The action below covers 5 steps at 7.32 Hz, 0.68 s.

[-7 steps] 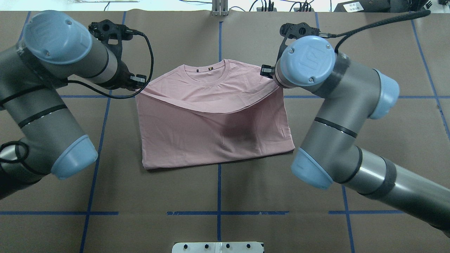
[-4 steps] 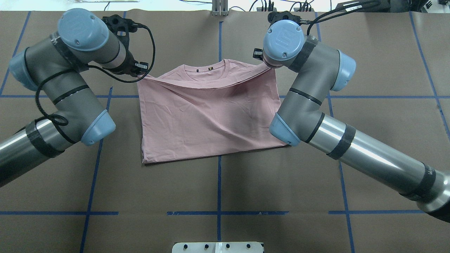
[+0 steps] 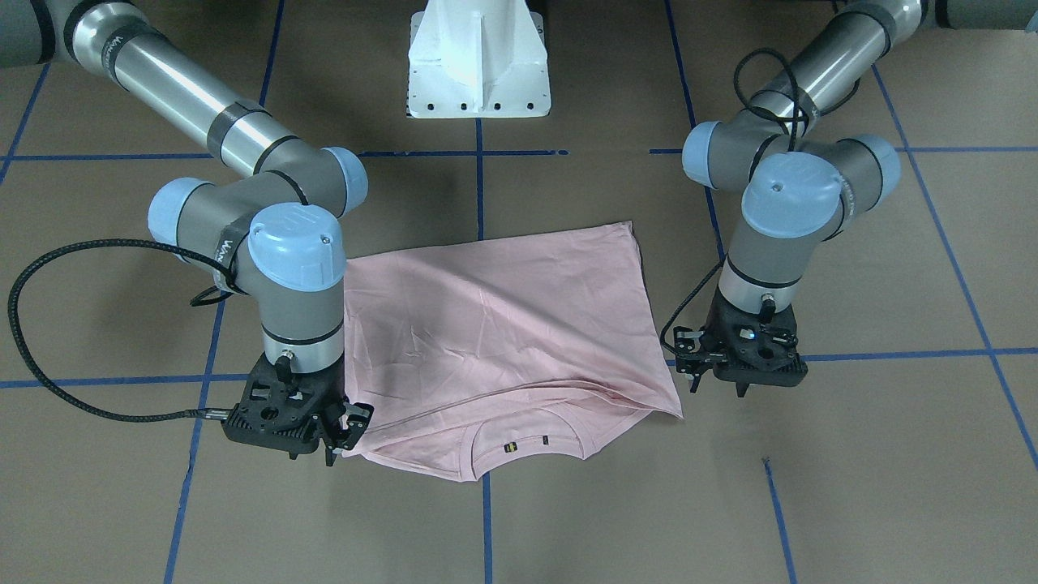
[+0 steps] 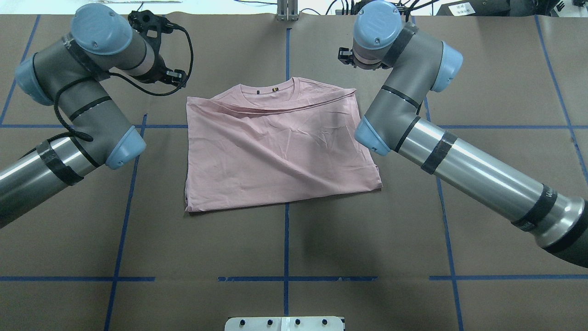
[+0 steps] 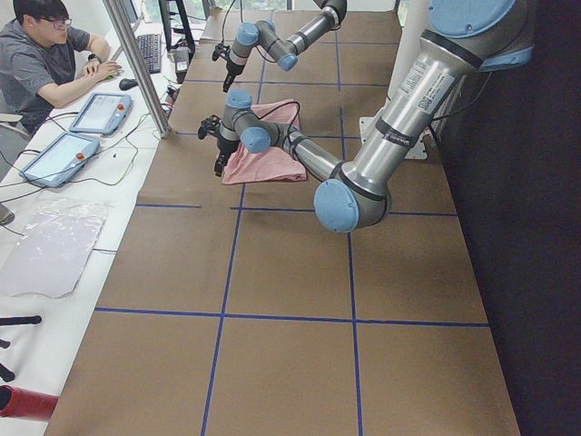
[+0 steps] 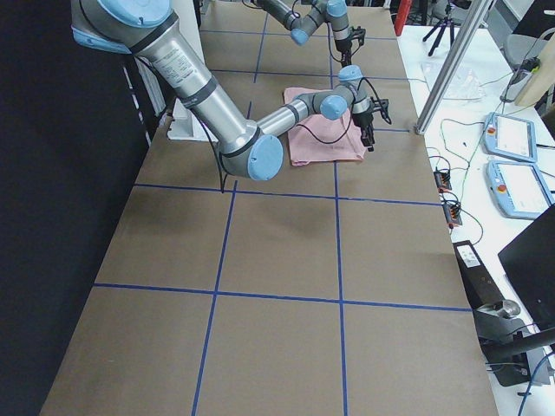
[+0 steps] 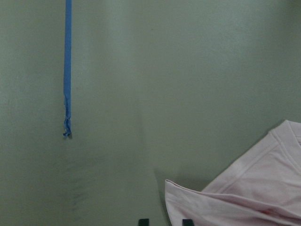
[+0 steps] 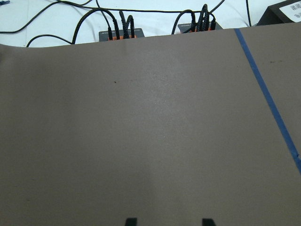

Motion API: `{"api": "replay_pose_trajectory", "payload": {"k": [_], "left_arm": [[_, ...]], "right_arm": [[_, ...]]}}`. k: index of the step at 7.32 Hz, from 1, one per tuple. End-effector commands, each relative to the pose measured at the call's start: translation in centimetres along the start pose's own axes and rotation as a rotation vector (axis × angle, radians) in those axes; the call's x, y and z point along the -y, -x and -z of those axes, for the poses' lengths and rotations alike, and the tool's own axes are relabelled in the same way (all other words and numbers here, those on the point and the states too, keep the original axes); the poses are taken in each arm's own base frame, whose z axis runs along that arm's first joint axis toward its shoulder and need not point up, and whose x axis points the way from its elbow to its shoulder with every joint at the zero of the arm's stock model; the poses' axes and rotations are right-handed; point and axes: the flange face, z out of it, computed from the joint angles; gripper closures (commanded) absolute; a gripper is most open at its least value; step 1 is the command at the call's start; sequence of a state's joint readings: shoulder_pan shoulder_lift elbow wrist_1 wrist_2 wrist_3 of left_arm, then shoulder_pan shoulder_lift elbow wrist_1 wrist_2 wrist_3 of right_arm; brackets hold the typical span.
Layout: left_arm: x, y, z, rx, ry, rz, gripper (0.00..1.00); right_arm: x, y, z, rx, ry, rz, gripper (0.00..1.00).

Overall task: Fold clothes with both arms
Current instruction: 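Release the hem and raise both grippers away from the shirt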

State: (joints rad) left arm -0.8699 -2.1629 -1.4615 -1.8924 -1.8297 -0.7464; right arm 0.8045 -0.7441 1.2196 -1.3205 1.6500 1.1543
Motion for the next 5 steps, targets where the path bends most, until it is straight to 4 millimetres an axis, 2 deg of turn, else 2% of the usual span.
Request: {"api": "replay_pose_trajectory", "payload": {"k": [1, 2, 4, 5], "left_arm": [[-2.2, -0.2, 4.7, -0.063, -0.055, -0.049, 0.00], [-6.2, -0.6, 5.8, -0.125, -0.010, 0.007, 0.00], [-14.6, -5.8, 6.6, -0.205, 0.078, 0.113, 0.00], [-17.6, -7.7, 5.4, -0.191, 0.097, 0.174, 0.12]], "right_arm": [[0.7, -0.9, 2.6, 0.081, 0.068, 0.038, 0.00], [0.0, -2.0, 4.1, 0.108, 0.057, 0.042, 0.00], [-0.6, -3.0, 5.2, 0.128, 0.047, 0.044, 0.00], [-0.6, -3.0, 5.3, 0.130, 0.047, 0.045, 0.00]]}}
